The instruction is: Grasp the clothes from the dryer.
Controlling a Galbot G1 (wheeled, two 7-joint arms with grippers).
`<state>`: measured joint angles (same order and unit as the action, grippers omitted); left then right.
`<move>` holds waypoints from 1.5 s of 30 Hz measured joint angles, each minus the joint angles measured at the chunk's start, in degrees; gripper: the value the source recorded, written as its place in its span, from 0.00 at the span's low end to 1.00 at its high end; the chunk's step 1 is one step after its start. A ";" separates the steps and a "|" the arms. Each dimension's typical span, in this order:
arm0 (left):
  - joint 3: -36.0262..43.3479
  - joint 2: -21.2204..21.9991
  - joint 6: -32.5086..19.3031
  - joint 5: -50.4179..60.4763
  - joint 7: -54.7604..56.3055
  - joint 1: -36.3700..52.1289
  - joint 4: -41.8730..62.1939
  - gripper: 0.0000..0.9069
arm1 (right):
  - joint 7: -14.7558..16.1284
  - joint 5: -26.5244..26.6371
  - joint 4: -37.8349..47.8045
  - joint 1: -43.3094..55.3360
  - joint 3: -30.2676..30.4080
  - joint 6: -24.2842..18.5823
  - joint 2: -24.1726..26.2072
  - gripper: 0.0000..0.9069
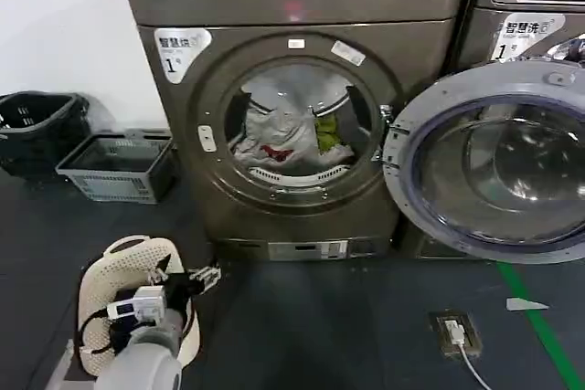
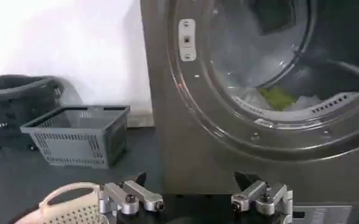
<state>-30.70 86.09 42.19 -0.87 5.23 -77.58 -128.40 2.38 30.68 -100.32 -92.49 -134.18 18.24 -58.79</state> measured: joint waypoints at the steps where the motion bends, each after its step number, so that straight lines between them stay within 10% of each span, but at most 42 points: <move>1: -0.02 0.01 0.00 -0.14 0.02 0.01 -0.01 1.00 | 0.00 0.01 -0.01 0.04 0.06 -0.02 -0.04 1.00; 45: 0.02 -0.05 0.00 -0.24 -0.02 0.20 -0.01 1.00 | -0.16 0.22 -0.05 -0.06 0.05 -0.33 -0.88 1.00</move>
<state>-30.68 86.04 42.19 -1.11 5.21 -77.38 -128.41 2.22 30.90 -100.37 -92.55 -134.13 17.91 -59.67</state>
